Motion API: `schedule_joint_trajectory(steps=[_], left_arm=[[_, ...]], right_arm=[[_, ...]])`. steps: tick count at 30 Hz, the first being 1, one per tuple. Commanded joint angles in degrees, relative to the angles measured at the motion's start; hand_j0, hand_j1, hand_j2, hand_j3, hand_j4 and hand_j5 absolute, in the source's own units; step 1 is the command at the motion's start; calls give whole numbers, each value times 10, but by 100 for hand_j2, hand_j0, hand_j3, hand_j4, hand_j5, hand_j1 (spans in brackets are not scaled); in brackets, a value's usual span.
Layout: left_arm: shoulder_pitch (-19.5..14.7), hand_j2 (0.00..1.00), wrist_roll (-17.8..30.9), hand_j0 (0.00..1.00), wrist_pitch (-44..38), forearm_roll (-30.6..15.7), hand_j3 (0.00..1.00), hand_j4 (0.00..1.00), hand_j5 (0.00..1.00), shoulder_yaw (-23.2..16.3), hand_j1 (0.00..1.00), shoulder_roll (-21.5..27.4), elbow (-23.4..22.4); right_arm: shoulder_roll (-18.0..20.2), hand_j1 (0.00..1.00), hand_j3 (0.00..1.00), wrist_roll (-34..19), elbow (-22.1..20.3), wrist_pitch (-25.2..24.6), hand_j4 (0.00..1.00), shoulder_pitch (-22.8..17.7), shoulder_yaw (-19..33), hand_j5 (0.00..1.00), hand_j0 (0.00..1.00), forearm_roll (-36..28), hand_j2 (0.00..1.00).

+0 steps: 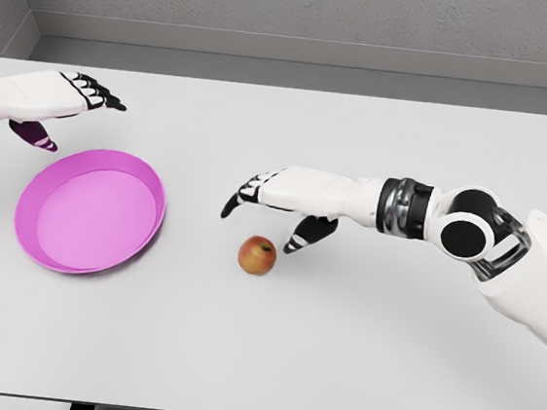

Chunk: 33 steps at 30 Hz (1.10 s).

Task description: Put the apple on the plate with both arms

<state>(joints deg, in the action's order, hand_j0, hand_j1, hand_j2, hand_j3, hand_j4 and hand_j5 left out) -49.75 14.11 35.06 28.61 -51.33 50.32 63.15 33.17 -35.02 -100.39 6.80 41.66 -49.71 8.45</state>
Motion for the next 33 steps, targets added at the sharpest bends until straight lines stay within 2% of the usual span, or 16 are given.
schedule_joint_trajectory(steps=[1,5,6,7,9,10,11,12,14,16,17,19,22,30,31,33], left_arm=[[0,100,0,100,-1,-3,100,100,100,1,100,0,1],[0,100,0,100,-1,-6,100,100,100,1,100,0,0],[0,100,0,100,-1,-7,100,100,100,1,100,0,0],[0,100,0,100,-1,-8,100,100,100,1,100,0,0],[0,100,-1,100,-1,-8,100,100,100,2,100,0,3],[0,100,-1,100,-1,-8,100,100,100,2,100,0,3],[1,100,-1,100,-1,-8,100,100,100,3,100,0,4],[2,100,-1,100,-1,-8,100,100,100,3,100,1,14],[6,100,0,100,-1,-7,100,100,100,3,100,12,66],[13,100,1,100,-1,-6,100,100,100,-2,100,15,110],[15,100,3,100,-1,-4,100,100,100,-4,100,15,125],[36,100,5,100,-1,-4,100,100,100,-5,100,16,175],[56,100,9,100,-1,-4,100,100,100,-11,100,22,225],[45,100,8,100,-1,-4,100,100,100,-28,100,23,292],[34,100,8,100,-1,-4,100,100,100,-43,100,22,294],[14,100,8,100,-1,-4,100,100,100,-80,100,9,301]], right_arm=[[1,100,100,0,-1,0,100,0,1,100,100,-2,100],[11,100,100,0,5,0,100,0,7,100,100,-1,100],[29,100,100,0,5,0,100,-1,22,100,100,-1,100],[49,100,100,0,5,1,100,-5,55,100,100,-1,100],[131,100,100,0,5,7,100,-11,130,100,100,-1,100],[159,100,100,0,6,8,100,-27,163,100,100,-2,100],[184,100,100,0,9,8,100,-61,210,100,100,-2,100],[201,100,100,0,9,10,100,-91,252,100,100,-1,100],[205,100,100,0,31,49,100,-146,329,100,100,-2,100],[202,100,100,0,68,93,100,-147,340,100,100,-2,100],[205,100,100,0,72,98,100,-146,339,100,100,-3,100],[204,100,100,0,67,99,100,-149,335,100,100,-3,100],[196,100,100,0,56,121,100,-149,305,100,100,-1,100],[197,100,100,0,49,117,100,-149,306,100,100,-3,100],[198,100,100,0,35,117,100,-147,308,100,100,-3,100],[202,100,100,0,47,117,100,-149,309,100,100,-3,100]])
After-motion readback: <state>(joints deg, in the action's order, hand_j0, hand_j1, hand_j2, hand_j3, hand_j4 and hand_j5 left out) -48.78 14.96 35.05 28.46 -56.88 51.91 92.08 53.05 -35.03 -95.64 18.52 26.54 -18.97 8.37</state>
